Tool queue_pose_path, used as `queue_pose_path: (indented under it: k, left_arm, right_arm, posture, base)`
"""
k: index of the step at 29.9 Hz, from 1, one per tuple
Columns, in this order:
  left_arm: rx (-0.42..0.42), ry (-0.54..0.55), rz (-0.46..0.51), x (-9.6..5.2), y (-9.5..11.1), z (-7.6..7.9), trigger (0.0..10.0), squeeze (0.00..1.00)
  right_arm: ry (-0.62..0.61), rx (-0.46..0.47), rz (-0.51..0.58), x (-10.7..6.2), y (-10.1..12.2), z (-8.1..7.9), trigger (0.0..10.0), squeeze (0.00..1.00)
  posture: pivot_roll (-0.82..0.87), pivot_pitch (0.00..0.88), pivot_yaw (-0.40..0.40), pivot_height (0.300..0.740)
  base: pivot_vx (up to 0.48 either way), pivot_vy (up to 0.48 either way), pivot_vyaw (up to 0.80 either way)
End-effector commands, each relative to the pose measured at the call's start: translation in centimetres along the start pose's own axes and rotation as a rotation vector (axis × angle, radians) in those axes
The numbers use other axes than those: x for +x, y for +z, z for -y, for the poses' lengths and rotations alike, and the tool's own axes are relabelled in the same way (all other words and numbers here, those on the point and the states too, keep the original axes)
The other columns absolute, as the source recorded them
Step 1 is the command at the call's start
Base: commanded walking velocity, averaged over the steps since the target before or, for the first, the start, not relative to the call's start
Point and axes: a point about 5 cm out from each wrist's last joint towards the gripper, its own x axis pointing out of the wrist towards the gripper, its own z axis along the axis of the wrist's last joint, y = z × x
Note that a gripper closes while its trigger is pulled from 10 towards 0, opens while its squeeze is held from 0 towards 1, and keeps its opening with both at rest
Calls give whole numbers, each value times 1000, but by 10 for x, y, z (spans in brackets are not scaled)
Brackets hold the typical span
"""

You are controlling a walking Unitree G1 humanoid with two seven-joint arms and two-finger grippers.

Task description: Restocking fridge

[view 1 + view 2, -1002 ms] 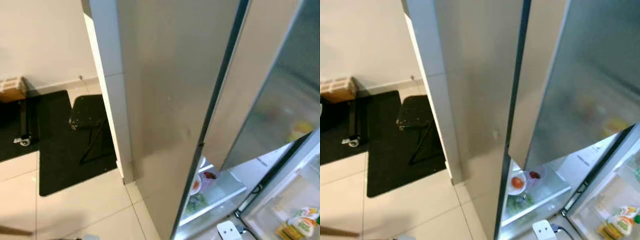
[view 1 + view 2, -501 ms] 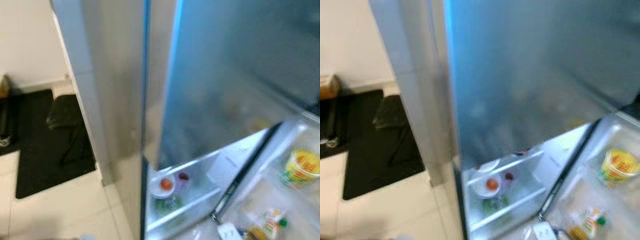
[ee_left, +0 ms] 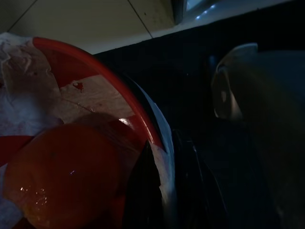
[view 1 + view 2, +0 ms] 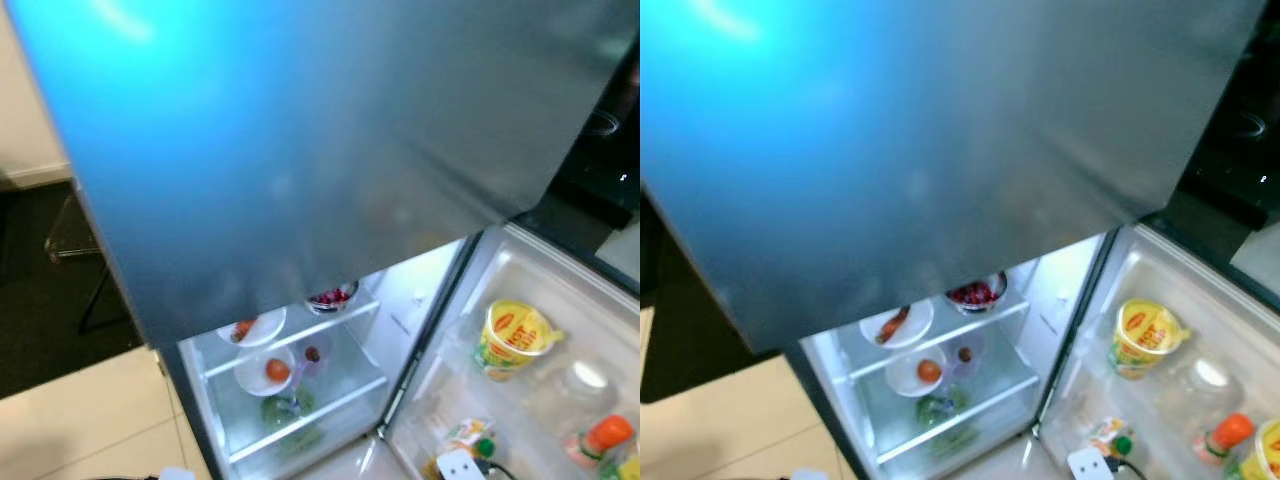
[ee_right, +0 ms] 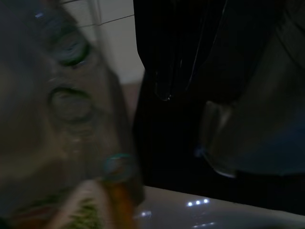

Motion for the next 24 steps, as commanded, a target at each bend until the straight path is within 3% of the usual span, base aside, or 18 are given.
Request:
queue_pose_path:
  k: [1, 10, 19, 24]
  left_arm:
    - [-9, -50, -10, 1, -3, 17, 10000, 0]
    - [-8, -47, -12, 1, -4, 16, 10000, 0]
    - [7, -59, -2, 1, -2, 17, 10000, 0]
    - [64, -83, 12, 2, 2, 21, 10000, 0]
  right_arm:
    - [-4, 4, 8, 0, 3, 2, 10000, 0]
    - [9, -4, 18, 0, 5, 1, 10000, 0]
    - [67, 24, 126, 2, 31, -1, 10000, 0]
    - [118, 29, 214, 3, 54, -4, 10000, 0]
  posture:
    - [-28, 0, -6, 740]
    - [-27, 0, -7, 740]
    - [-30, 0, -6, 740]
    - [-30, 0, -6, 740]
  base:
    - [0, 0, 0]
    - [0, 0, 0]
    - [0, 0, 0]
    - [0, 0, 0]
